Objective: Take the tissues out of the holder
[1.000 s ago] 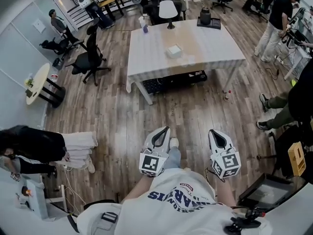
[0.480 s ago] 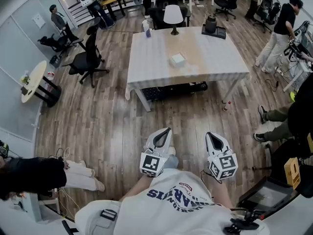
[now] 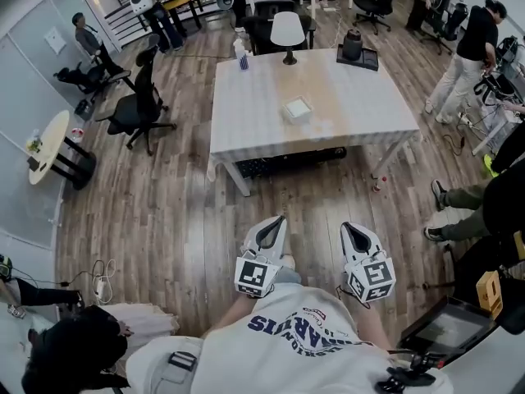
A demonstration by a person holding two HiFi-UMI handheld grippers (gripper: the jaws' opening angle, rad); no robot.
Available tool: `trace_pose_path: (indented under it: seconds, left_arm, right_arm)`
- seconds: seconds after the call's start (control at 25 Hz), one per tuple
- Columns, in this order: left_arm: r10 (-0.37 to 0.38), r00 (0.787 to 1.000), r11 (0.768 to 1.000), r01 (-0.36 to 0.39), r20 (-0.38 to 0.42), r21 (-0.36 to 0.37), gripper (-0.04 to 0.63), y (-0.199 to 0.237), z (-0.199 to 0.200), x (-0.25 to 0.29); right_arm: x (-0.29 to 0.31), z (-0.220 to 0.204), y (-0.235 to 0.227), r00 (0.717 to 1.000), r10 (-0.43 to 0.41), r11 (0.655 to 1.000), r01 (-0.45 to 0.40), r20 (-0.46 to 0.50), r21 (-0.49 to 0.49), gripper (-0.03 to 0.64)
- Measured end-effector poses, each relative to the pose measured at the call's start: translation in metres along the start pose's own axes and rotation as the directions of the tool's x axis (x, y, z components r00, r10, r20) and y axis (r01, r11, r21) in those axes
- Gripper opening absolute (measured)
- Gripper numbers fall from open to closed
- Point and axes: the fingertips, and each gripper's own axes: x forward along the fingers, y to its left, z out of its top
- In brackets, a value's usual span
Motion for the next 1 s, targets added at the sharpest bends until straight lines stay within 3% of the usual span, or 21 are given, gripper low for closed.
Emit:
trace_pose_path:
  seconds: [0.28,1.0]
  left_arm:
    - [-0.026,1.0,1.0,0.026,0.0,-0.014,0.005,0.036,0.003,0.021]
    - [-0.041,0.999,0.997,0.04,-0.007,-0.058,0.005,0.112,-0.025,0.036]
  right_arm:
    - [0.036,0.019,-0.004,1.0,-0.024,1.0,0.024,-0.011,0.011,0.009]
    - [0.095,0.003,0.006,0.993,-0.087,0.994,0.092,-0.08,0.063,0.009]
